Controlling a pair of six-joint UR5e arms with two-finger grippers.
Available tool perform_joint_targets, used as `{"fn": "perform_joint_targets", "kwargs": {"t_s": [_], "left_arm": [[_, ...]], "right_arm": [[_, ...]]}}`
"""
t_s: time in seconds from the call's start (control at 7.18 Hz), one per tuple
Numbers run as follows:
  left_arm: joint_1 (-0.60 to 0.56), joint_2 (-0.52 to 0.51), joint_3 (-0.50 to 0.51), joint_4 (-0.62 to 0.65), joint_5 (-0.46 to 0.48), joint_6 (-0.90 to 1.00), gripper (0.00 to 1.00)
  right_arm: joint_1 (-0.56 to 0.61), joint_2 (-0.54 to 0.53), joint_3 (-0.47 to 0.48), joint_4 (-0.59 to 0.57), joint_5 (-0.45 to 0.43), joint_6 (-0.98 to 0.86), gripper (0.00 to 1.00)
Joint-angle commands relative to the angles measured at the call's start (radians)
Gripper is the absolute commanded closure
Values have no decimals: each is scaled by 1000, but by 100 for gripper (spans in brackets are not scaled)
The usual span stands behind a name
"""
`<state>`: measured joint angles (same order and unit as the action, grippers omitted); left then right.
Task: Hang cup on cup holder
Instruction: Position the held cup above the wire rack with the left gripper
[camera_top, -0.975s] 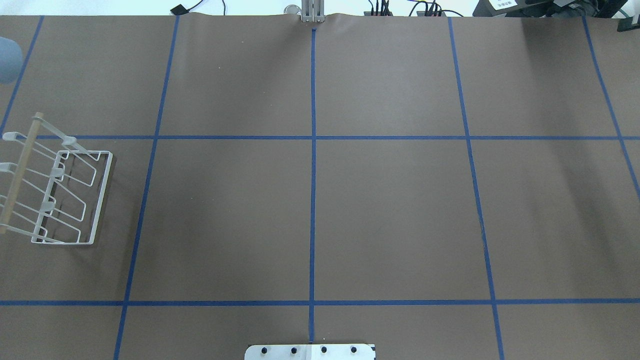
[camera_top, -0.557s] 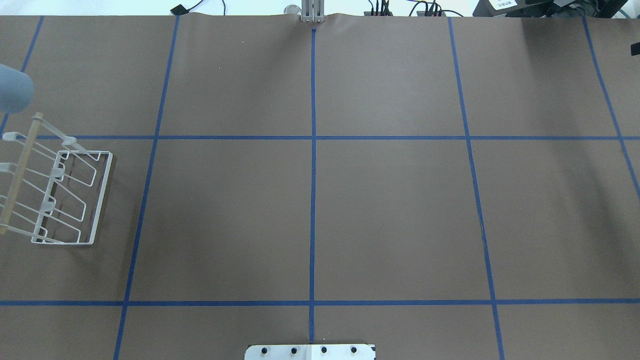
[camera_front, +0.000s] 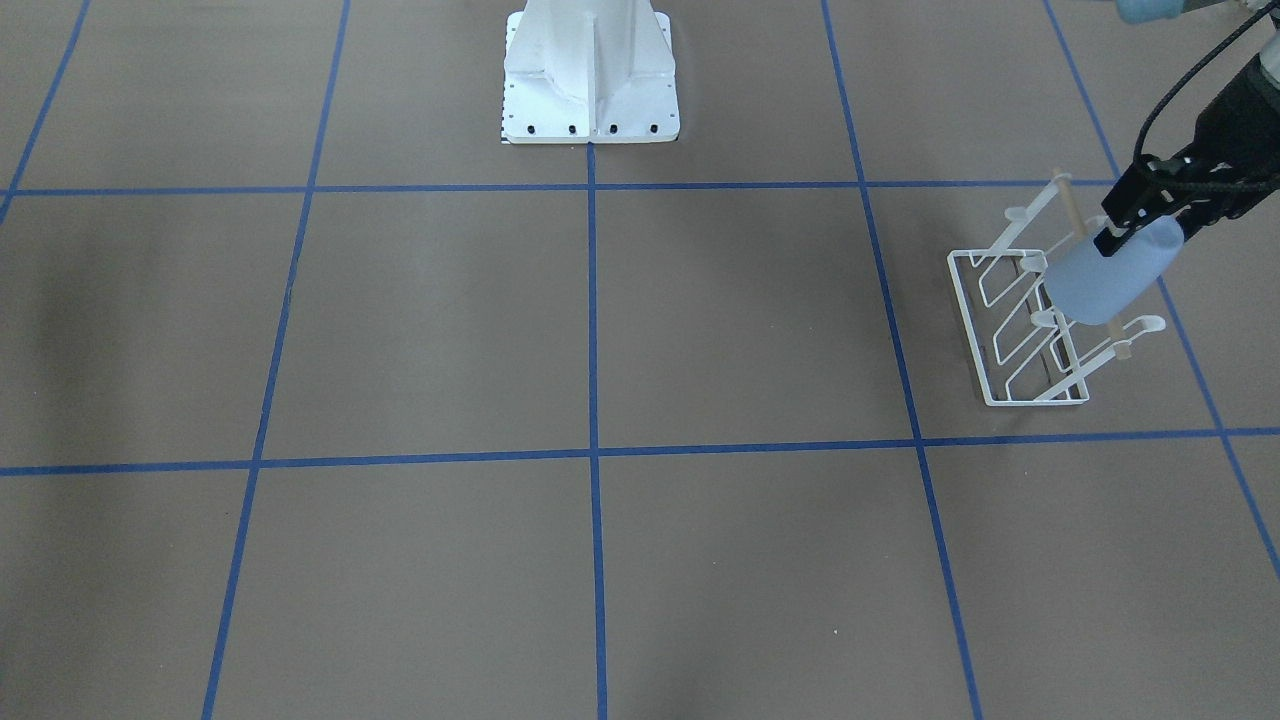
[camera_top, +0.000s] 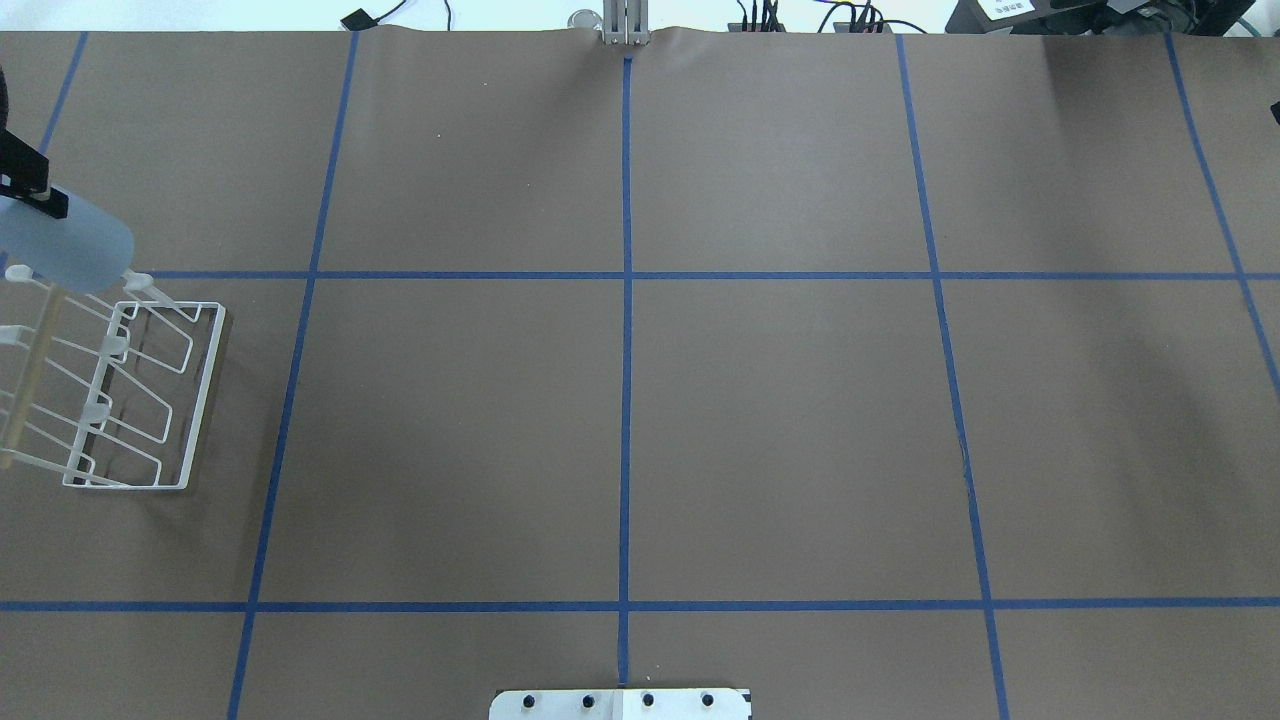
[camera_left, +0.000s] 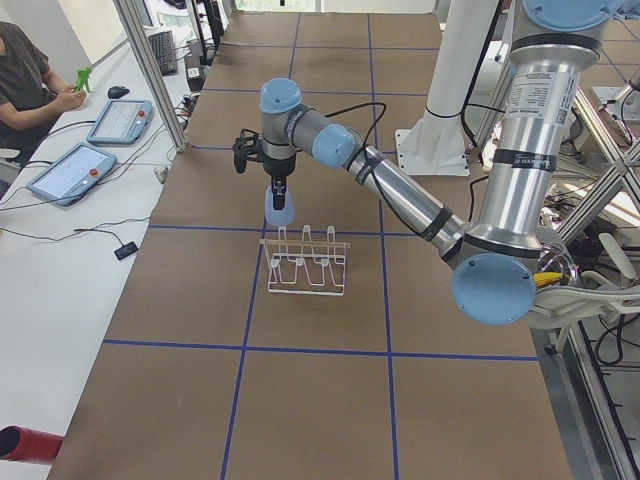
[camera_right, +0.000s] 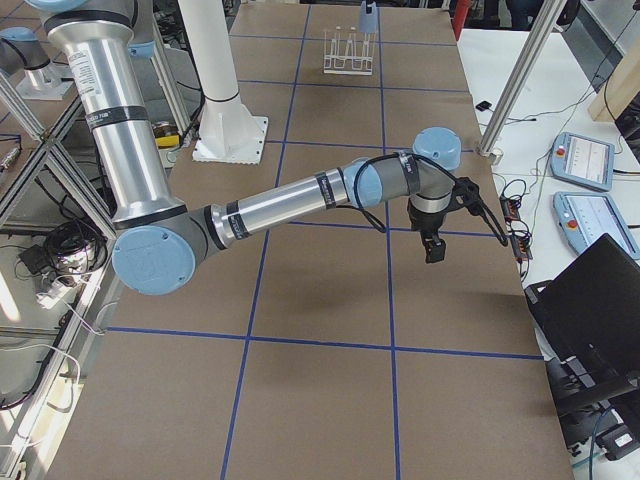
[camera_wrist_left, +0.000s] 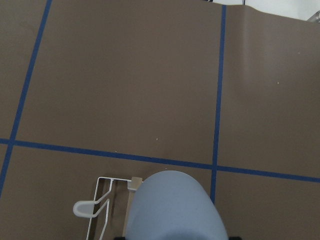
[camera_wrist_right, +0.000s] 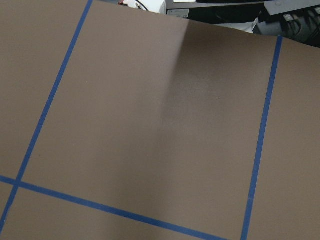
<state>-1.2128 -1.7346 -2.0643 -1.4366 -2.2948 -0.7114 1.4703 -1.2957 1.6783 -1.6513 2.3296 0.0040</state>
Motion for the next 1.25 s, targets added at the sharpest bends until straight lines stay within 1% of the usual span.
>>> {"fn": "perform_joint_targets", "kwargs": {"t_s": [0.0, 1.11], "left_arm": [[54, -5, 22, 7, 2, 1, 100], [55, -57, 95, 8, 26, 58, 100]], "right_arm": [[-1, -1, 21, -44, 8, -13, 0], [-1, -13, 26, -35, 11, -1, 0]]}}
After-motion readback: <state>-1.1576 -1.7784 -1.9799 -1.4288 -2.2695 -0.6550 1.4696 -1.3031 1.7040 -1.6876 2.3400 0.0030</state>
